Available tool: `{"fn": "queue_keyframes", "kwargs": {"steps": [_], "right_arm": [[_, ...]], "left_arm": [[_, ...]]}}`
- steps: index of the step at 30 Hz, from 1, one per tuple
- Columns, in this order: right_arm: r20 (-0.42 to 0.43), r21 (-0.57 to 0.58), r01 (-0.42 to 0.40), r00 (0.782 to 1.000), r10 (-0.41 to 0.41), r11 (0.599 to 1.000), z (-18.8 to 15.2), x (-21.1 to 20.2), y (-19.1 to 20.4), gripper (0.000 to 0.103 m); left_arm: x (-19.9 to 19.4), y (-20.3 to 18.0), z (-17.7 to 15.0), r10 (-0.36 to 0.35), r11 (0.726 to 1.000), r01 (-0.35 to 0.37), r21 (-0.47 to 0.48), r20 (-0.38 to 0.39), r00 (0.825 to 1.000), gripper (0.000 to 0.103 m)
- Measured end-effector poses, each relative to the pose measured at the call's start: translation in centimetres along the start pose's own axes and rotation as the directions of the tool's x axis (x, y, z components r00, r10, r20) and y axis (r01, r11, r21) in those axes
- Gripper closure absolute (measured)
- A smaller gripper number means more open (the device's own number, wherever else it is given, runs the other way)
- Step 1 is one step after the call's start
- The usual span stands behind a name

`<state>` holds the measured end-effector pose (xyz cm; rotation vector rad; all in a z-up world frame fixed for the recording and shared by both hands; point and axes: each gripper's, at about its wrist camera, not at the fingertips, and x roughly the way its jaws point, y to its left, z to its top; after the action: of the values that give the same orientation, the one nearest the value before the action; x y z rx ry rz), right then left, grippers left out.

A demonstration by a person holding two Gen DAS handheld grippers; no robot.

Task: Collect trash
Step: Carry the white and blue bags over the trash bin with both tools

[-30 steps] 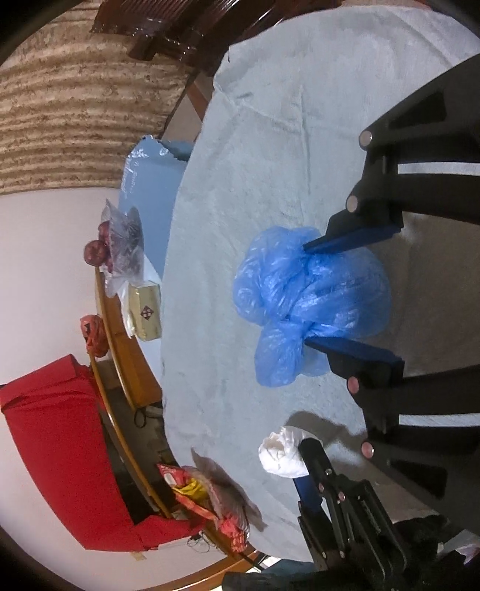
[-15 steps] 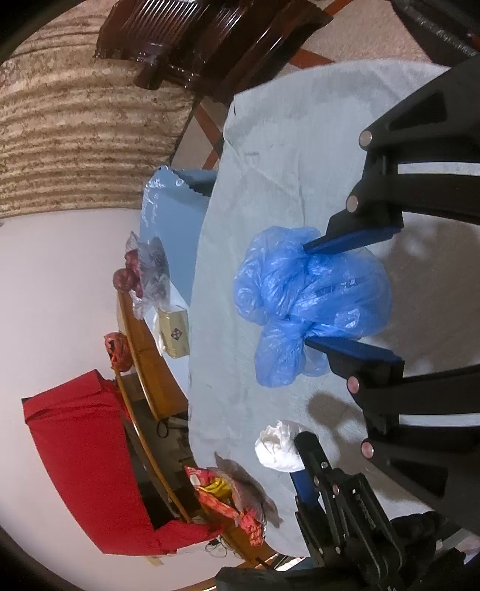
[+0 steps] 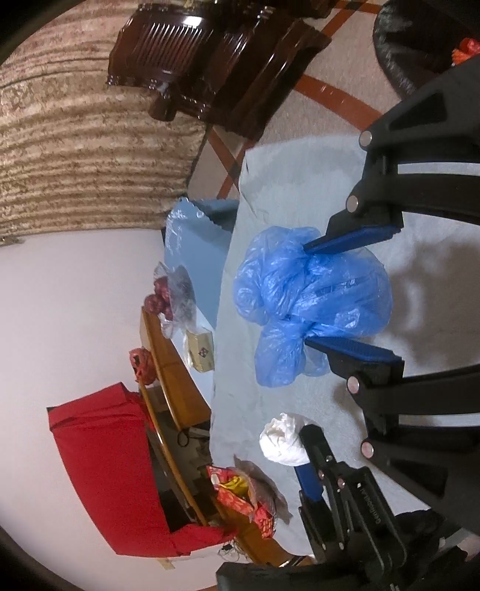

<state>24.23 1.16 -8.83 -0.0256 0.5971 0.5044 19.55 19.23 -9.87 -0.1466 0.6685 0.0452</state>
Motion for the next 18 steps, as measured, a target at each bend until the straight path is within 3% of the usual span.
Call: {"fn": "queue_keyframes", "kwargs": {"steps": [18], "right_arm": [[0.057, 0.061, 0.098, 0.993, -0.102, 0.993, -2.3, -11.5, -5.9, 0.059]], "left_arm": [[-5.3, -9.8, -1.1, -0.107, 0.992, 0.105, 0.069, 0.03, 0.994, 0.063]]}}
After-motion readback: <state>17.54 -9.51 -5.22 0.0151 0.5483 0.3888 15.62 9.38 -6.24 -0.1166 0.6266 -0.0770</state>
